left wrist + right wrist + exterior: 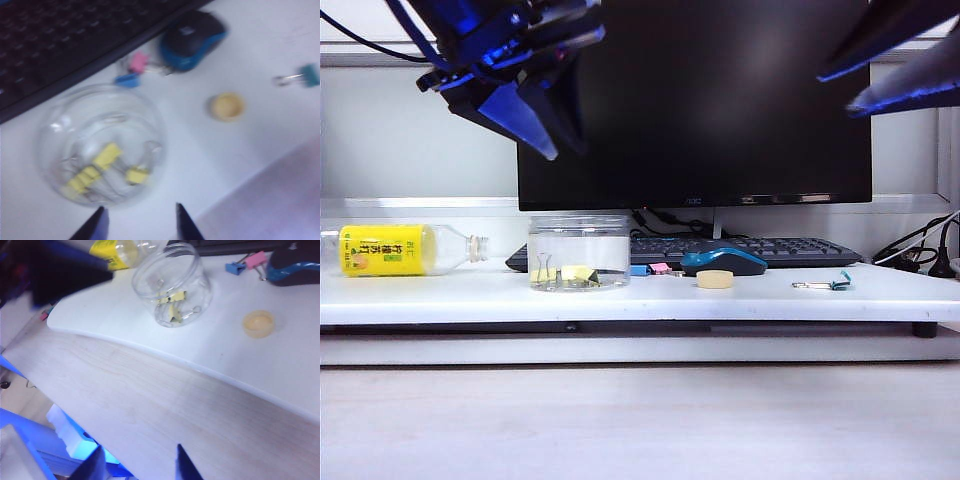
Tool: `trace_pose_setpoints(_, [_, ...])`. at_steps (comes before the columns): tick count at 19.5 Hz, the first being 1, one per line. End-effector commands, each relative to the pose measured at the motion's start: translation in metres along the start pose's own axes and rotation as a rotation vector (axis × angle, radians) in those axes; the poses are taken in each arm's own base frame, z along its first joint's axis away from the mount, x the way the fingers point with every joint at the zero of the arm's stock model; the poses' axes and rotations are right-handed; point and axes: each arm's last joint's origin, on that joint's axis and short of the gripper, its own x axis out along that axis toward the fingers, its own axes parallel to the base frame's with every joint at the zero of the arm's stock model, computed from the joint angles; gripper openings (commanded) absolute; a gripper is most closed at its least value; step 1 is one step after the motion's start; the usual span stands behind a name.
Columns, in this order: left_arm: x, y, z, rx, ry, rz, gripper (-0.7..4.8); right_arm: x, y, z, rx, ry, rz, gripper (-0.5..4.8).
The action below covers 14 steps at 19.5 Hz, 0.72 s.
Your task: Take the clips out of the round transparent plastic box and place them on the table.
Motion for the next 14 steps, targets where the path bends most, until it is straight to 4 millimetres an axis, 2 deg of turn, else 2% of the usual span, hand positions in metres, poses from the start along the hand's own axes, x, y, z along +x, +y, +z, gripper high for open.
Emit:
trace_pose_setpoints(1, [0.015,0.005,0.01,-0.005,0.019,0.026,1.84,0.001,0.006,0.001,-0.034,-0.011,0.006,1.86])
trace_pose_setpoints(7, [0.033,0.011,0.006,0.067,0.066,0.002,1.84,0.002,0.005,-0.002,-0.144,0.013,-0.007,2.09])
trace_pose_setpoints(10, [0.04,0.024,0.004,0.05,0.088,-0.062,1.84,0.009,0.003,-0.002,-0.151,0.044,-0.013,2.13])
trace_pose_setpoints(14, [0.044,0.036,0.011,0.037,0.093,-0.056,1.84,0.021,-0.001,-0.003,-0.139,0.084,-0.009,2.13])
